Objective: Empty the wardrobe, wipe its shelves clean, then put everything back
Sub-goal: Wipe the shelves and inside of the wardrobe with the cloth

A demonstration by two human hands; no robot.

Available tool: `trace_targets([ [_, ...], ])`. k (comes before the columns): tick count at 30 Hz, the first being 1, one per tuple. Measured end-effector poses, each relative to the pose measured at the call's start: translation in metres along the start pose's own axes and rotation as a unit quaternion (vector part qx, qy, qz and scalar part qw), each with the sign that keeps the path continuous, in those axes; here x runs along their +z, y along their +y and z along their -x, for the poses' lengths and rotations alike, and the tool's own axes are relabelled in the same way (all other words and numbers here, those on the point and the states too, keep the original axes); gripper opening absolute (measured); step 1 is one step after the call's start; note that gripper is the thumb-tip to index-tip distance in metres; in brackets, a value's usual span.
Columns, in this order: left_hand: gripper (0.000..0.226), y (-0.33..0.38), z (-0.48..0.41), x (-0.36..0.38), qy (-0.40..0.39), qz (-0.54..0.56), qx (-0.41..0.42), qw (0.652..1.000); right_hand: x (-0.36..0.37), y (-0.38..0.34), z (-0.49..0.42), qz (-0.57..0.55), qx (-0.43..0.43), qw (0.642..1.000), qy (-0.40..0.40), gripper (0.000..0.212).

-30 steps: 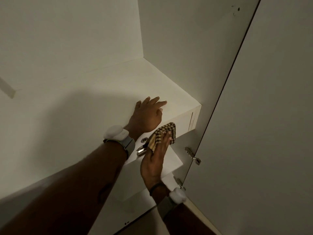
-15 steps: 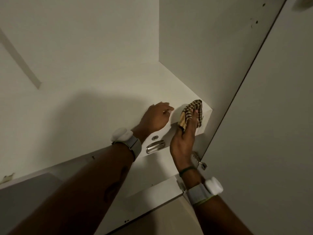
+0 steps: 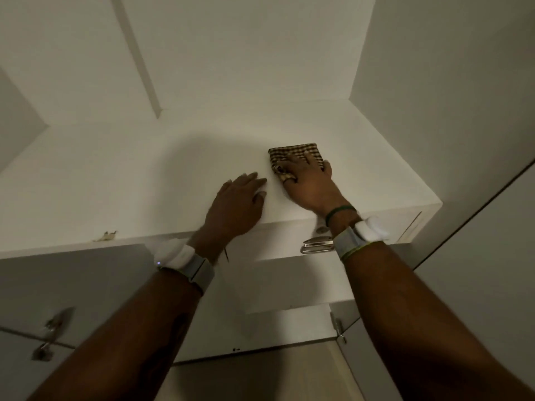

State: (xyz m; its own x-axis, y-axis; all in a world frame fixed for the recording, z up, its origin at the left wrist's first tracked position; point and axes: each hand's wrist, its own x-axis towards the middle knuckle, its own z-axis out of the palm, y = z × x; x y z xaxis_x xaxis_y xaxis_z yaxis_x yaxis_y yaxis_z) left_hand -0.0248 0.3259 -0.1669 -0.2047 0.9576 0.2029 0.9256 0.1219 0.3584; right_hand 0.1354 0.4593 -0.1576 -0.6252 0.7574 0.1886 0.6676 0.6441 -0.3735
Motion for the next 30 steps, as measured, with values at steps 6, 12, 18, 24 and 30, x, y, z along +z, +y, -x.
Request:
trace_targets([
  [6, 0.045, 0.009, 0.012, -0.001, 0.041, -0.023, -0.005, 0.999, -0.003, -0.004, 0.04, -0.046, -0.027, 0.993, 0.104, 0.055],
  [12, 0.054, 0.02, 0.052, 0.01, 0.053, -0.088, -0.007, 0.995, 0.055, -0.013, 0.18, -0.096, -0.02, 0.976, 0.196, 0.057],
  [18, 0.057, 0.03, 0.089, 0.019, 0.061, -0.127, -0.01, 0.99, 0.11, 0.007, 0.209, 0.002, 0.062, 0.995, 0.084, 0.067],
  [24, 0.067, 0.031, 0.116, 0.027, 0.057, -0.125, 0.016, 0.99, 0.107, 0.006, 0.196, 0.148, 0.118, 0.98, 0.056, 0.054],
  [30, 0.068, 0.031, 0.111, 0.008, -0.029, -0.104, 0.004, 0.994, 0.088, 0.003, 0.181, 0.137, 0.114, 0.982, 0.06, 0.034],
])
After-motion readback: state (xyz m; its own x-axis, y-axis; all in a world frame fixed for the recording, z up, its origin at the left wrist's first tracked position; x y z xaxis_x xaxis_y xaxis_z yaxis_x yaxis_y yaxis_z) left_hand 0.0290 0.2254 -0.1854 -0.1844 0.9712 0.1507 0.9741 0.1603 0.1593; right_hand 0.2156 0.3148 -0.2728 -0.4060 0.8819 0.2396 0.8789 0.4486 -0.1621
